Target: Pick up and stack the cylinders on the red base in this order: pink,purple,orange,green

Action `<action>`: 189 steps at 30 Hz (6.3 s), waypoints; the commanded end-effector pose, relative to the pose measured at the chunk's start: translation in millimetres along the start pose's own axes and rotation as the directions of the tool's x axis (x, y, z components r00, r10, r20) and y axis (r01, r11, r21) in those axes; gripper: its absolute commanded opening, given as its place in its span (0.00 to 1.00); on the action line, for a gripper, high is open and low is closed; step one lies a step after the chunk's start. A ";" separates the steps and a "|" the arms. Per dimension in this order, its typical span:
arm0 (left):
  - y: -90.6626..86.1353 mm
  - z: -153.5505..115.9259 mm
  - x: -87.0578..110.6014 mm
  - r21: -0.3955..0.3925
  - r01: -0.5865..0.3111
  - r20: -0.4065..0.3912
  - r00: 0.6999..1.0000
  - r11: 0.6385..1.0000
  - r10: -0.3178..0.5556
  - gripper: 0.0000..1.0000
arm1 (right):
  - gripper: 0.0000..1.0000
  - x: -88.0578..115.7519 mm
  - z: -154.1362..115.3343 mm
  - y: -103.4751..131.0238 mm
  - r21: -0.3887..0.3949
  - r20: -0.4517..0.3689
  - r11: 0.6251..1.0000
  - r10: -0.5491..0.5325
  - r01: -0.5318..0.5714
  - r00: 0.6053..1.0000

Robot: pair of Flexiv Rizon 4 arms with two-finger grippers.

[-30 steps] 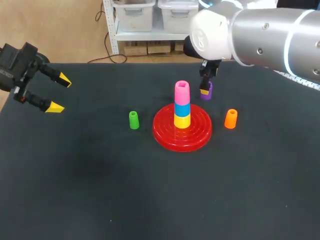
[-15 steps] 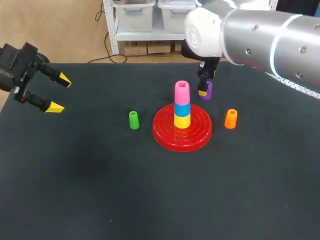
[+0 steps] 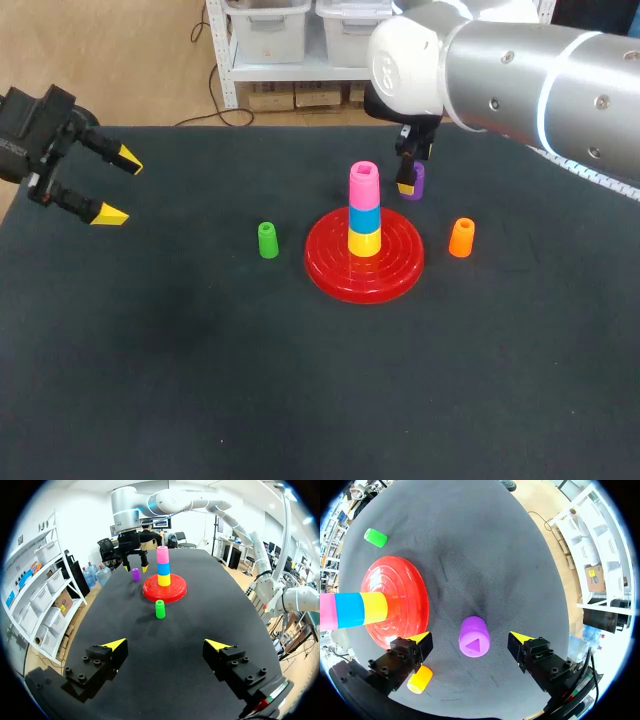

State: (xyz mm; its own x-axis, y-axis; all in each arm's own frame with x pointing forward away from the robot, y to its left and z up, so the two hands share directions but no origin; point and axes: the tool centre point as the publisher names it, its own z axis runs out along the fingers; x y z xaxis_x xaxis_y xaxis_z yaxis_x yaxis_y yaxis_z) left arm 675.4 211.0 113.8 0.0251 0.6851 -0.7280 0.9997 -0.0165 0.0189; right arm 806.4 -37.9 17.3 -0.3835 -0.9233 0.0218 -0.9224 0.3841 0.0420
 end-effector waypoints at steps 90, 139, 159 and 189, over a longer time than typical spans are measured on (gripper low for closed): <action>-0.7 0.4 0.3 -0.003 -0.001 -0.001 1.000 1.000 0.001 1.00 | 0.00 -30.6 -200.2 125.0 0.017 0.118 0.993 -0.117 0.115 0.986; -0.7 0.4 0.3 -0.003 -0.001 -0.001 1.000 1.000 0.001 1.00 | 0.00 -26.6 -163.1 160.0 -0.104 -0.001 0.990 -0.100 0.099 0.995; -0.7 0.4 0.3 -0.003 -0.001 -0.001 1.000 1.000 0.001 1.00 | 0.00 -27.1 -161.1 149.8 -0.090 -0.027 0.991 -0.099 0.097 0.995; -0.7 0.4 0.3 -0.003 -0.001 -0.001 1.000 1.000 0.001 1.00 | 0.00 -33.6 -153.4 156.7 -0.100 -0.073 0.988 -0.128 0.120 0.989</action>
State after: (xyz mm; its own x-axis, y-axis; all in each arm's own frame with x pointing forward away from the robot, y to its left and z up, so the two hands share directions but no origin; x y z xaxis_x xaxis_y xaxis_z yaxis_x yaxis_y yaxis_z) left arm 675.4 211.0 113.9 0.0251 0.6851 -0.7280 0.9997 -0.0165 0.0190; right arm 679.4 49.5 178.6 -0.2605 -0.9623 0.0779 -0.9530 0.2692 0.1390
